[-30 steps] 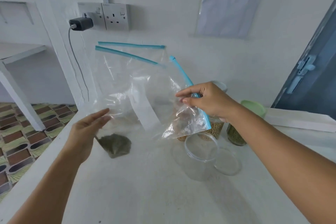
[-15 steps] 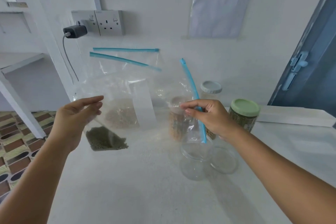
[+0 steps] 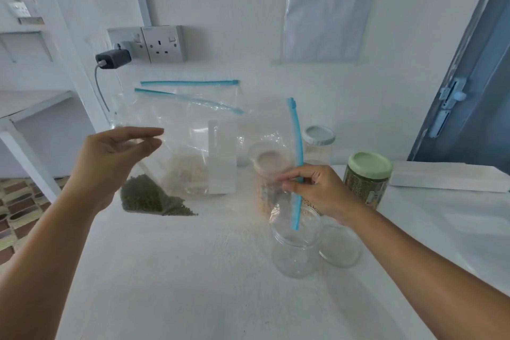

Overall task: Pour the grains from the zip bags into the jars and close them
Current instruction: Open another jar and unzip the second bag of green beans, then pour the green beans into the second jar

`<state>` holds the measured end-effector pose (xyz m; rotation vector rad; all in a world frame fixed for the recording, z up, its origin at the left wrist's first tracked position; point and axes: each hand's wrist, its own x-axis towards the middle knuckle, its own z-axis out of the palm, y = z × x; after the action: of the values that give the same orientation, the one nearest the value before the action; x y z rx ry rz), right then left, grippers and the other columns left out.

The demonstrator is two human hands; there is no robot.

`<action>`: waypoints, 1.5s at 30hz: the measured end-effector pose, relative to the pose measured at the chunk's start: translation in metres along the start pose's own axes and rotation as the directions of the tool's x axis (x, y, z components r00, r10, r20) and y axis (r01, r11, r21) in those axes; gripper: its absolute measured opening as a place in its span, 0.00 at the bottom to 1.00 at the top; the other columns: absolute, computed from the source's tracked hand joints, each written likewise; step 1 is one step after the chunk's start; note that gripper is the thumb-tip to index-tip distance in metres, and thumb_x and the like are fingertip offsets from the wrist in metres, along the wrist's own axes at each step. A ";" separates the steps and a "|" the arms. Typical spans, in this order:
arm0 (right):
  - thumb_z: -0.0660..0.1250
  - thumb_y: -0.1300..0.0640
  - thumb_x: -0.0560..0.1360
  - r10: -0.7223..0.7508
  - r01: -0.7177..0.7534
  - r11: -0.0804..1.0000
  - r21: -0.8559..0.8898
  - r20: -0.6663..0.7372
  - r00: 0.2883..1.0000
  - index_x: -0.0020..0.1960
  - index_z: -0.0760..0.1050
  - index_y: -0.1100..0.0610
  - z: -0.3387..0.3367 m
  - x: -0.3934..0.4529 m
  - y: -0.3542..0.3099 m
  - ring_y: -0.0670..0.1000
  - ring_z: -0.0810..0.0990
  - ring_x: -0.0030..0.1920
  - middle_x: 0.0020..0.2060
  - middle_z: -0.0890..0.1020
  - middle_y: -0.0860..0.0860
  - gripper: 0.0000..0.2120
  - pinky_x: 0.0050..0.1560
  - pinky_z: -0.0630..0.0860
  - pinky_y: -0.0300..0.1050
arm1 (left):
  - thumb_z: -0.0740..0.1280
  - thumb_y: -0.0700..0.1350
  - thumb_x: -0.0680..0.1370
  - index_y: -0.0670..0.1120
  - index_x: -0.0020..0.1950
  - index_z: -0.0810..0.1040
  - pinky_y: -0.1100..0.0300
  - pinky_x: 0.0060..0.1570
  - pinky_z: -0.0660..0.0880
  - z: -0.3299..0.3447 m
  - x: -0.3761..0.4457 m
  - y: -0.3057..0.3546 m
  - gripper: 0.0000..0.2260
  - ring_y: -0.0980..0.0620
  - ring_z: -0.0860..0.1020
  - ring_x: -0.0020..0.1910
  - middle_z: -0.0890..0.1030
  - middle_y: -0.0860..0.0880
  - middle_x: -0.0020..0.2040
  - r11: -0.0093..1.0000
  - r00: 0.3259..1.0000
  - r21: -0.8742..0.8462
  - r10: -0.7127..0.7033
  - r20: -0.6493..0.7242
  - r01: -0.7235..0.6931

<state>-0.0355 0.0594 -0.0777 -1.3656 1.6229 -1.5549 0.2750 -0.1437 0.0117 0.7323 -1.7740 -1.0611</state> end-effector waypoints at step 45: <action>0.77 0.64 0.74 -0.107 0.100 0.988 -0.116 -0.057 0.993 0.47 0.88 0.51 -0.009 -0.013 0.002 0.48 0.85 0.54 0.46 0.89 0.47 0.09 0.62 0.78 0.41 | 0.80 0.47 0.73 0.51 0.52 0.88 0.71 0.29 0.66 0.025 0.011 0.033 0.08 0.57 0.66 0.24 0.81 0.51 0.32 0.969 0.975 0.116 0.221 -0.016 -0.218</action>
<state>-0.0388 0.0748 -0.0814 -1.4954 1.7260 -1.6019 0.2467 -0.1287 0.0405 0.6000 -1.8540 -0.8031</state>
